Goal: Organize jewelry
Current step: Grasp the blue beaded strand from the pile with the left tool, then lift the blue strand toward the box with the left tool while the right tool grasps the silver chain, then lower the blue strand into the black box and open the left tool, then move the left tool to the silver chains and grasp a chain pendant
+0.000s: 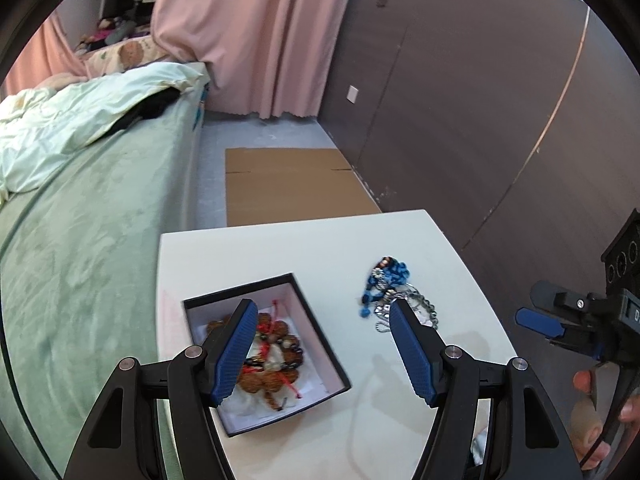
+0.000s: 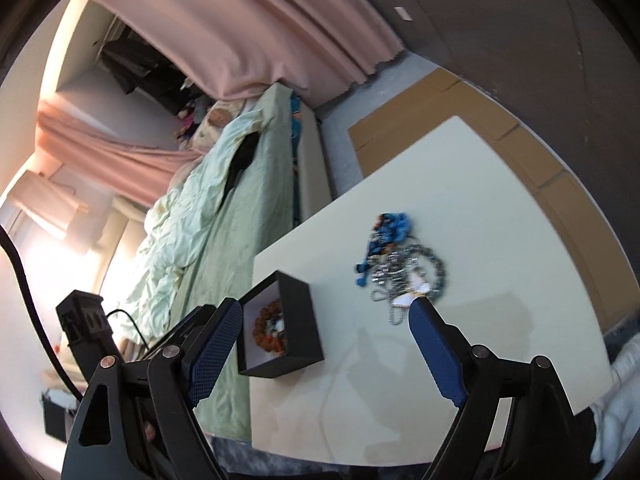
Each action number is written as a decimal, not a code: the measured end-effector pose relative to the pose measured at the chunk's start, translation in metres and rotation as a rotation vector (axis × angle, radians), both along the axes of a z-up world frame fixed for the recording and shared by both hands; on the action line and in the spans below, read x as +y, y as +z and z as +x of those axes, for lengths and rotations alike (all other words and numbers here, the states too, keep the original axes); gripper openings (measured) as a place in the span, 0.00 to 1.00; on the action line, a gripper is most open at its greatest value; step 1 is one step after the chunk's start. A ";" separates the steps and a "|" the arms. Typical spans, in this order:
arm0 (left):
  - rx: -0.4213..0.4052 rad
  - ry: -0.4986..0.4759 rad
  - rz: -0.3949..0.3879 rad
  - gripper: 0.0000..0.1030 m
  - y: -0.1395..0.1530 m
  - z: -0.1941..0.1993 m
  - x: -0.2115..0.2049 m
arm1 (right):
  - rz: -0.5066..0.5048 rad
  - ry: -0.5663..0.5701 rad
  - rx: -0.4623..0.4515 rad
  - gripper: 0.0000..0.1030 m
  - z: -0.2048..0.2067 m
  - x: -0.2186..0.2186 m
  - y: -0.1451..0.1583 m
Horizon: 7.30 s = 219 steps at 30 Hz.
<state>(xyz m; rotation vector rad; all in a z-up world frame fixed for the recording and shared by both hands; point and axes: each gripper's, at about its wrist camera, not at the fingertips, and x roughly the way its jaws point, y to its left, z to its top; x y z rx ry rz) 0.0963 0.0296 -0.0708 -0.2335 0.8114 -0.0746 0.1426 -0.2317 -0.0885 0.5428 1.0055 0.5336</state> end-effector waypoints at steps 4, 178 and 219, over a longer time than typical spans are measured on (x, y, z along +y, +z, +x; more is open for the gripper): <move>0.005 -0.027 -0.002 0.67 -0.003 0.009 -0.012 | 0.026 -0.053 0.045 0.84 0.006 -0.015 -0.007; 0.042 -0.043 -0.050 0.66 0.005 0.001 -0.002 | -0.006 -0.004 0.081 0.68 -0.002 0.007 -0.010; 0.207 -0.209 0.165 0.43 -0.069 0.090 -0.112 | 0.054 -0.200 0.237 0.89 0.038 -0.090 -0.047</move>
